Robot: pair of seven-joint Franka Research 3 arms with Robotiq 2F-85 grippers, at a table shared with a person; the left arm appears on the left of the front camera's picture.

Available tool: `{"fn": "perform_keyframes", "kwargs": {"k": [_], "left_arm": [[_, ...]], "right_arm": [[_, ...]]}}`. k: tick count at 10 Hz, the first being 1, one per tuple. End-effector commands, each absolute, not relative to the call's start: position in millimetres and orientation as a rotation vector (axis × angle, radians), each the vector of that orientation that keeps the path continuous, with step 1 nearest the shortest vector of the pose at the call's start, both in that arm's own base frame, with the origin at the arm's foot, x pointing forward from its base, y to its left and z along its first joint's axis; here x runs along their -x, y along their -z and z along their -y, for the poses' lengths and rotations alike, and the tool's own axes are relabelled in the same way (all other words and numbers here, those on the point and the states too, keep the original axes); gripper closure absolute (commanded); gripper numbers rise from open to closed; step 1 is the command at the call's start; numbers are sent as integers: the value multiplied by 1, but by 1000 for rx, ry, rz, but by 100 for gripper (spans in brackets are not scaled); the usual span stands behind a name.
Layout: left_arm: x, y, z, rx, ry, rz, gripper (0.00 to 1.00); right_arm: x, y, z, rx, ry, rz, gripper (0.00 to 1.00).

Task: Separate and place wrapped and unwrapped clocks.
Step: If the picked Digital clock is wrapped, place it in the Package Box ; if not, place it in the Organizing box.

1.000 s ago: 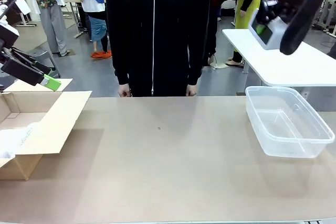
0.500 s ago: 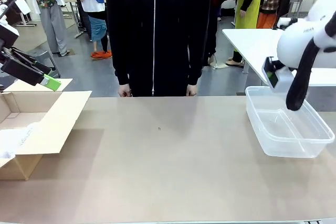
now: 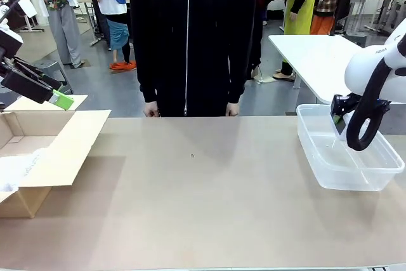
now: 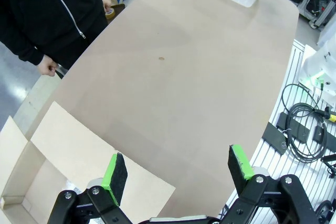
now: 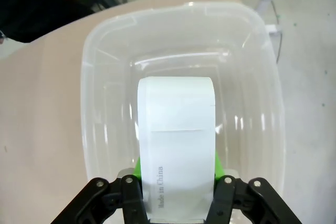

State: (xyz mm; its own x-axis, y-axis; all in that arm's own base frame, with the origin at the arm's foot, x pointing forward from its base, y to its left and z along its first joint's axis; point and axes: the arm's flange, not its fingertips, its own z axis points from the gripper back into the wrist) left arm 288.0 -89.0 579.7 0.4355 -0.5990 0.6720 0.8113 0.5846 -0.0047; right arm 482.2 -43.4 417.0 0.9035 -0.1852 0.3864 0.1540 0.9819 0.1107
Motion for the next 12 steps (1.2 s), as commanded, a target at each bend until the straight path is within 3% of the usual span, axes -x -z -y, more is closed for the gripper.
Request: {"fn": "perform_keyframes", "kwargs": {"k": [1,6,7,12], "left_arm": [[-287,-579,91,340,886,680,0],[-287,-579,91,340,886,680,0],[-287,-579,91,340,886,680,0],[-287,-579,91,340,886,680,0]], "right_arm": [[-484,-404,51,-137,227,401,50],[-482,-399,61,-180,251,408,50],[-481,-398,61,-163,251,396,0],[-480,-405,61,-139,249,352,0]]}}
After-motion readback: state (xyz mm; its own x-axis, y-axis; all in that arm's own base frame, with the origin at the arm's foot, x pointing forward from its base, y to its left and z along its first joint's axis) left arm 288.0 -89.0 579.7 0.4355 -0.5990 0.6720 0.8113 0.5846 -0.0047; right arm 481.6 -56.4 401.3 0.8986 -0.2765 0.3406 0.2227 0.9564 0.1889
